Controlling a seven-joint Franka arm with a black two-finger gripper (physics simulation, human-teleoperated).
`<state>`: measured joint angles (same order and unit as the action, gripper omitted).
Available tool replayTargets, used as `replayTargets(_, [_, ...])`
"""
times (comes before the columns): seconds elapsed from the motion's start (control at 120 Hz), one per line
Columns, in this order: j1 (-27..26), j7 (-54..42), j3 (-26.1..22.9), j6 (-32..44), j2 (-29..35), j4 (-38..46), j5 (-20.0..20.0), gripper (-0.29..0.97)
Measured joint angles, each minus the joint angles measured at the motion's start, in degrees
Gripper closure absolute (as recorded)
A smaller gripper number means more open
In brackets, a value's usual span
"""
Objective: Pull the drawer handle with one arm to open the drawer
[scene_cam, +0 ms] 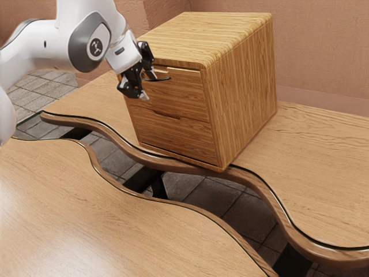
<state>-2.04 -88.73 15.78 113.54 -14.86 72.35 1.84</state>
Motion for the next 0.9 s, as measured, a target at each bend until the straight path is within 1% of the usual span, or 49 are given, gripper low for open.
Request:
replayTargets(0.075, [0.01,-0.1,-0.01,-0.03,-0.17,-0.52,0.07,0.34])
replayTargets(0.258, [0.0,-0.2,-0.05,0.3,-1.53,-2.35,0.56,0.35])
replayTargets(0.717, [0.01,-0.05,0.03,0.58,-1.78,-1.65,1.95,0.39])
replayTargets(0.9, [0.25,0.0,0.09,0.69,-1.55,-0.51,2.61,0.36])
